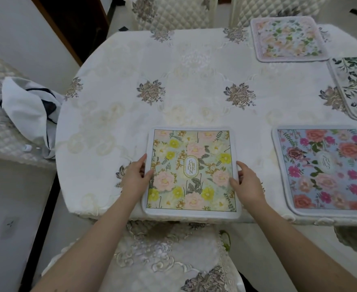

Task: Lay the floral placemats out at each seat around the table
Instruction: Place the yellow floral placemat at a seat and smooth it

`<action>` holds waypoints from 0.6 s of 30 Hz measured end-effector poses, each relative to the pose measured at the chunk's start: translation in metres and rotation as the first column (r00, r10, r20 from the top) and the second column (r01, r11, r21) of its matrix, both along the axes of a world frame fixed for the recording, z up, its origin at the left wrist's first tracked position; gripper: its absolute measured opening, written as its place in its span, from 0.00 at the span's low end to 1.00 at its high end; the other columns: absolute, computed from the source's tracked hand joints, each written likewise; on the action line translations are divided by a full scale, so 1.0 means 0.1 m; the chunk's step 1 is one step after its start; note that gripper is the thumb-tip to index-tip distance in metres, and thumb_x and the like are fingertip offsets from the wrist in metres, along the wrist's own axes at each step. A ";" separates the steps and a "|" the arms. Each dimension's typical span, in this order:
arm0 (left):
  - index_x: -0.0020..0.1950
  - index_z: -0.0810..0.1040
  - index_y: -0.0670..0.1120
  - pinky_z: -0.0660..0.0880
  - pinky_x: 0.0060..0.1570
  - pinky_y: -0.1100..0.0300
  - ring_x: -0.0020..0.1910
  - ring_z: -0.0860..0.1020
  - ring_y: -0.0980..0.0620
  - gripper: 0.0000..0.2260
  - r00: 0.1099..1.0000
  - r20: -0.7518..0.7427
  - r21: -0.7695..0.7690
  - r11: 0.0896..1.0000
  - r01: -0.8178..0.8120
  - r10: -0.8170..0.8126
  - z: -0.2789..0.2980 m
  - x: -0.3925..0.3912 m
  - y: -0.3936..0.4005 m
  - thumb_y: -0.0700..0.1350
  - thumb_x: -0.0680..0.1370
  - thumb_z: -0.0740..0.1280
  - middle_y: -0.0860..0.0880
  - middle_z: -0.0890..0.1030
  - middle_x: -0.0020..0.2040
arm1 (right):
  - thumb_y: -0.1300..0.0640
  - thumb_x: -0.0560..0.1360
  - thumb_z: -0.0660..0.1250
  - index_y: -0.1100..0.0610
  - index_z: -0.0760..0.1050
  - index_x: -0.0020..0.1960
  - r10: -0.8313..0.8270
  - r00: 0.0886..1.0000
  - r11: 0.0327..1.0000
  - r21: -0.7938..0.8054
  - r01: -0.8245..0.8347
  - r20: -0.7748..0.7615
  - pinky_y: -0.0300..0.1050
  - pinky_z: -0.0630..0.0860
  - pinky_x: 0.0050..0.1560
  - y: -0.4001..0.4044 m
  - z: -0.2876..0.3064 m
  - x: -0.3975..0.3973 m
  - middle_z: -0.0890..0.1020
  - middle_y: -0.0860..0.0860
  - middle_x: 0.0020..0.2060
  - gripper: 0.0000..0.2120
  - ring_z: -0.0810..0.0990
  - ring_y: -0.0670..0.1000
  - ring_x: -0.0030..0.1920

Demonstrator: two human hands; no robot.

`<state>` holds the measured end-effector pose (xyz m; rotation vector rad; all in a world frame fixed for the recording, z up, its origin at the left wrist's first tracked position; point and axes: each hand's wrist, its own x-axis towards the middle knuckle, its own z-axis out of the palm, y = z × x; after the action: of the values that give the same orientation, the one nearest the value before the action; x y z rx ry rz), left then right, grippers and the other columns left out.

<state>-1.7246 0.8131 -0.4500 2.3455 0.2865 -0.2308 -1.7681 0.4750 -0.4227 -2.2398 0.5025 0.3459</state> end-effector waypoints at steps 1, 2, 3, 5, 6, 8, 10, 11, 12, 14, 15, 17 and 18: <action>0.77 0.67 0.53 0.79 0.54 0.45 0.50 0.79 0.48 0.28 1.000 -0.004 0.002 1.000 -0.001 0.001 0.00 0.00 0.00 0.49 0.78 0.71 0.48 0.77 0.53 | 0.57 0.78 0.66 0.52 0.62 0.76 0.006 1.000 1.000 -0.005 -0.006 0.001 0.58 0.76 0.61 0.00 0.00 -0.01 0.77 0.55 0.62 0.28 0.78 0.55 0.60; 0.77 0.67 0.52 0.78 0.54 0.45 0.50 0.79 0.48 0.28 1.000 -0.005 0.007 1.000 0.001 -0.001 0.01 0.00 0.00 0.49 0.78 0.71 0.48 0.77 0.54 | 0.57 0.78 0.66 0.53 0.63 0.76 0.010 1.000 1.000 -0.014 -0.010 0.004 0.57 0.76 0.61 0.00 0.00 -0.01 0.77 0.55 0.62 0.28 0.77 0.56 0.60; 0.77 0.67 0.52 0.78 0.55 0.46 0.50 0.78 0.49 0.28 1.000 -0.005 0.018 1.000 0.006 -0.006 0.01 -0.01 -0.01 0.50 0.78 0.71 0.48 0.76 0.54 | 0.57 0.78 0.66 0.53 0.63 0.76 0.013 1.000 0.999 -0.035 -0.013 0.008 0.57 0.75 0.61 0.01 0.00 -0.02 0.76 0.55 0.62 0.28 0.77 0.56 0.60; 0.77 0.66 0.51 0.76 0.58 0.49 0.54 0.77 0.48 0.28 1.000 0.018 0.062 0.998 0.005 -0.006 0.03 -0.04 -0.03 0.50 0.78 0.70 0.46 0.74 0.58 | 0.57 0.78 0.65 0.56 0.63 0.76 0.025 0.999 0.989 -0.147 -0.019 0.043 0.57 0.74 0.62 0.05 0.00 -0.04 0.74 0.57 0.62 0.28 0.75 0.57 0.60; 0.77 0.67 0.49 0.74 0.60 0.50 0.58 0.75 0.47 0.27 0.998 0.058 0.112 0.994 -0.003 -0.003 0.03 -0.07 -0.05 0.50 0.78 0.69 0.45 0.73 0.61 | 0.57 0.78 0.65 0.57 0.63 0.75 0.046 0.996 0.973 -0.230 -0.027 0.079 0.56 0.73 0.62 0.09 0.00 -0.04 0.73 0.58 0.62 0.27 0.74 0.58 0.60; 0.75 0.68 0.46 0.69 0.63 0.47 0.64 0.70 0.44 0.24 0.981 0.191 0.228 0.974 -0.010 -0.034 0.06 -0.14 -0.16 0.49 0.79 0.67 0.42 0.71 0.66 | 0.57 0.78 0.63 0.59 0.65 0.74 0.136 0.978 0.929 -0.364 -0.070 0.159 0.56 0.70 0.63 0.24 0.02 -0.06 0.74 0.59 0.63 0.25 0.72 0.59 0.62; 0.74 0.69 0.45 0.67 0.68 0.46 0.68 0.69 0.44 0.21 0.949 0.271 0.272 0.958 0.087 -0.163 0.09 -0.22 -0.36 0.49 0.81 0.60 0.43 0.71 0.70 | 0.58 0.80 0.61 0.60 0.65 0.74 0.254 0.941 0.909 -0.388 -0.153 0.223 0.57 0.67 0.69 0.50 0.01 -0.08 0.74 0.59 0.67 0.23 0.71 0.59 0.67; 0.74 0.68 0.44 0.66 0.70 0.46 0.70 0.68 0.45 0.21 0.926 0.284 0.279 0.945 0.169 -0.249 0.09 -0.25 -0.48 0.49 0.82 0.57 0.43 0.71 0.71 | 0.58 0.80 0.59 0.60 0.64 0.75 0.303 0.921 0.905 -0.375 -0.198 0.245 0.57 0.65 0.72 0.65 -0.01 -0.09 0.72 0.59 0.70 0.23 0.68 0.58 0.71; 0.74 0.68 0.43 0.65 0.72 0.46 0.72 0.67 0.45 0.22 0.902 0.287 0.276 0.929 0.244 -0.322 0.08 -0.29 -0.60 0.48 0.82 0.54 0.43 0.71 0.72 | 0.58 0.81 0.57 0.60 0.62 0.76 0.343 0.906 0.901 -0.359 -0.243 0.248 0.57 0.61 0.74 0.81 -0.04 -0.09 0.68 0.58 0.73 0.24 0.64 0.57 0.74; 0.76 0.67 0.42 0.62 0.74 0.47 0.76 0.64 0.45 0.23 0.873 0.260 0.262 0.900 0.348 -0.413 0.04 -0.34 -0.81 0.48 0.83 0.50 0.43 0.69 0.75 | 0.56 0.83 0.53 0.58 0.54 0.79 0.426 0.884 0.871 -0.350 -0.344 0.193 0.53 0.51 0.78 1.07 -0.14 -0.10 0.58 0.55 0.79 0.26 0.54 0.54 0.79; 0.77 0.65 0.42 0.59 0.76 0.48 0.78 0.61 0.46 0.24 0.860 0.225 0.276 0.877 0.395 -0.458 0.00 -0.38 -0.88 0.48 0.83 0.48 0.44 0.67 0.77 | 0.54 0.83 0.52 0.58 0.49 0.80 0.471 0.870 0.841 -0.370 -0.394 0.146 0.50 0.45 0.79 1.17 -0.21 -0.12 0.52 0.53 0.80 0.28 0.48 0.52 0.80; 0.79 0.58 0.43 0.54 0.78 0.51 0.80 0.55 0.50 0.26 0.824 0.144 0.366 0.803 0.470 -0.548 -0.09 -0.47 -0.93 0.49 0.83 0.45 0.46 0.60 0.80 | 0.51 0.83 0.49 0.57 0.41 0.80 0.549 0.835 0.753 -0.455 -0.475 0.037 0.48 0.37 0.78 1.28 -0.36 -0.20 0.44 0.52 0.80 0.30 0.39 0.51 0.79; 0.80 0.56 0.43 0.51 0.78 0.51 0.80 0.53 0.52 0.26 0.815 0.113 0.418 0.771 0.480 -0.569 -0.14 -0.51 -0.91 0.49 0.83 0.45 0.46 0.58 0.80 | 0.50 0.82 0.47 0.57 0.38 0.79 0.572 0.820 0.713 -0.495 -0.497 0.000 0.49 0.34 0.77 1.28 -0.41 -0.23 0.42 0.52 0.80 0.30 0.36 0.50 0.78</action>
<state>-1.7760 0.7222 -0.4641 2.7582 -0.5122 -0.1732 -1.7914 0.6028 -0.4636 -2.8562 -0.2049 0.3639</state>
